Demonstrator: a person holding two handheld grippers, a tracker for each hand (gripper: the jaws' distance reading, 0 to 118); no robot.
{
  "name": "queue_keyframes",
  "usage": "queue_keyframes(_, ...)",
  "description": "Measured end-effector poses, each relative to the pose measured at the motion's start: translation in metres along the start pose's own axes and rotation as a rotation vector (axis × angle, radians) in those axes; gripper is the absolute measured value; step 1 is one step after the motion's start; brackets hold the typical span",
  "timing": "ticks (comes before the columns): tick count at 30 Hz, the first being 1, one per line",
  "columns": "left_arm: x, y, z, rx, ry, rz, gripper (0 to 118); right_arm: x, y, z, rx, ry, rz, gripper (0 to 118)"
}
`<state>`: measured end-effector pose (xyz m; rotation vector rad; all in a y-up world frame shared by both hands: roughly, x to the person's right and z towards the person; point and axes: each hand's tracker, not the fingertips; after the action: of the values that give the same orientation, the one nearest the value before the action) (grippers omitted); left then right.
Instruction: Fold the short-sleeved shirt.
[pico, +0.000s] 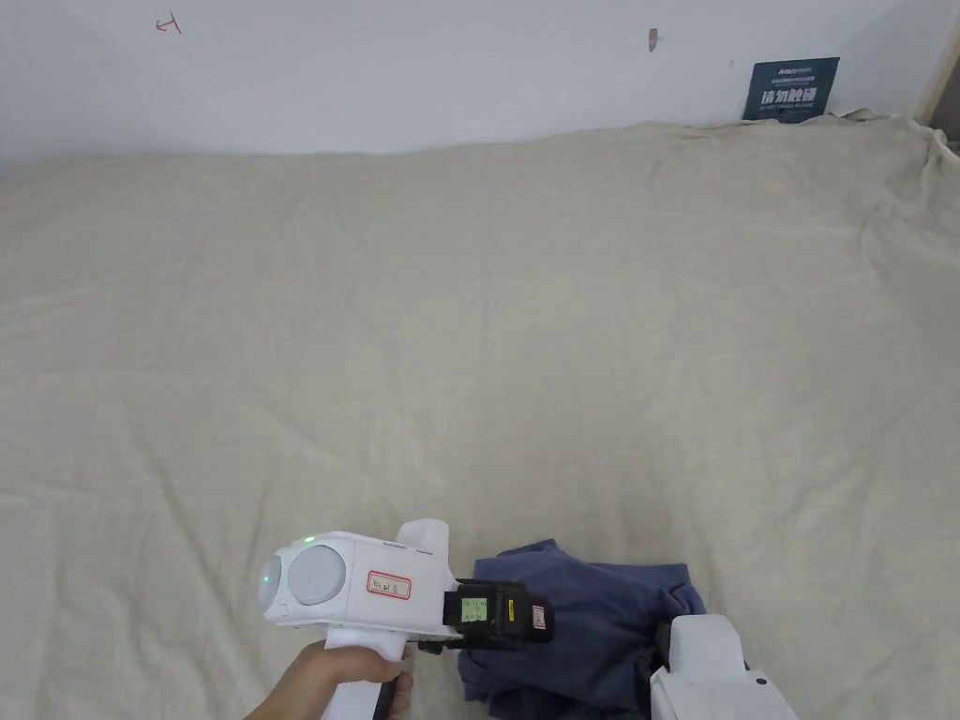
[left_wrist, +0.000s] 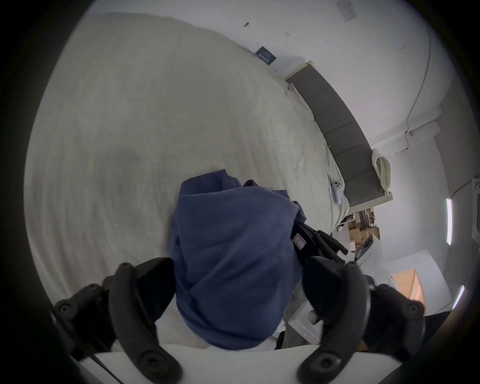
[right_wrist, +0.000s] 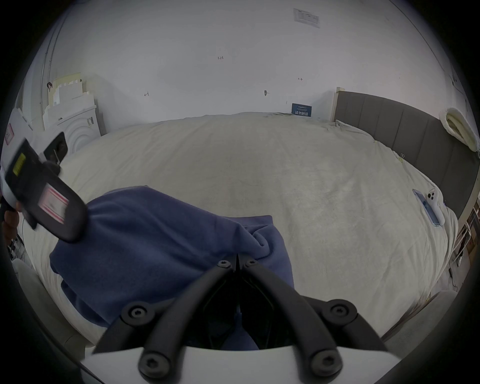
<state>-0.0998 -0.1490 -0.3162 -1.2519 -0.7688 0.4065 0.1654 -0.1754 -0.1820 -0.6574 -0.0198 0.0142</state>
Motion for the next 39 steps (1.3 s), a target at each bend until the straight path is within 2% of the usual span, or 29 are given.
queue_keyframes(1, -0.001, 0.000, -0.002, -0.001, -0.001, 0.009, 64, 0.000, 0.000, 0.000, -0.001, 0.000, 0.000, 0)
queue_keyframes(2, -0.003, -0.001, -0.003, -0.004, 0.003, 0.025, 50, 0.001, 0.001, 0.000, -0.002, 0.002, 0.000, 0)
queue_keyframes(5, -0.005, -0.003, -0.004, -0.020, 0.005, 0.042, 30, 0.001, 0.002, 0.000, -0.005, 0.010, 0.008, 0)
queue_keyframes(7, -0.005, -0.003, -0.007, -0.023, 0.011, 0.051, 23, 0.001, 0.004, 0.002, -0.008, 0.015, 0.017, 0)
queue_keyframes(19, 0.001, -0.008, -0.004, 0.016, 0.059, 0.035, 20, 0.006, 0.018, 0.012, -0.008, 0.051, 0.011, 0)
queue_keyframes(26, 0.005, -0.001, 0.025, 0.054, 0.047, 0.020, 19, 0.012, 0.058, 0.051, 0.128, 0.076, -0.010, 0)
queue_keyframes(33, -0.021, 0.008, 0.080, 0.092, 0.132, 0.016, 19, 0.018, 0.101, 0.074, 0.254, 0.059, 0.015, 0)
queue_keyframes(39, -0.059, 0.009, 0.160, 0.152, 0.281, 0.025, 19, 0.014, 0.120, 0.078, 0.301, 0.061, 0.028, 0)
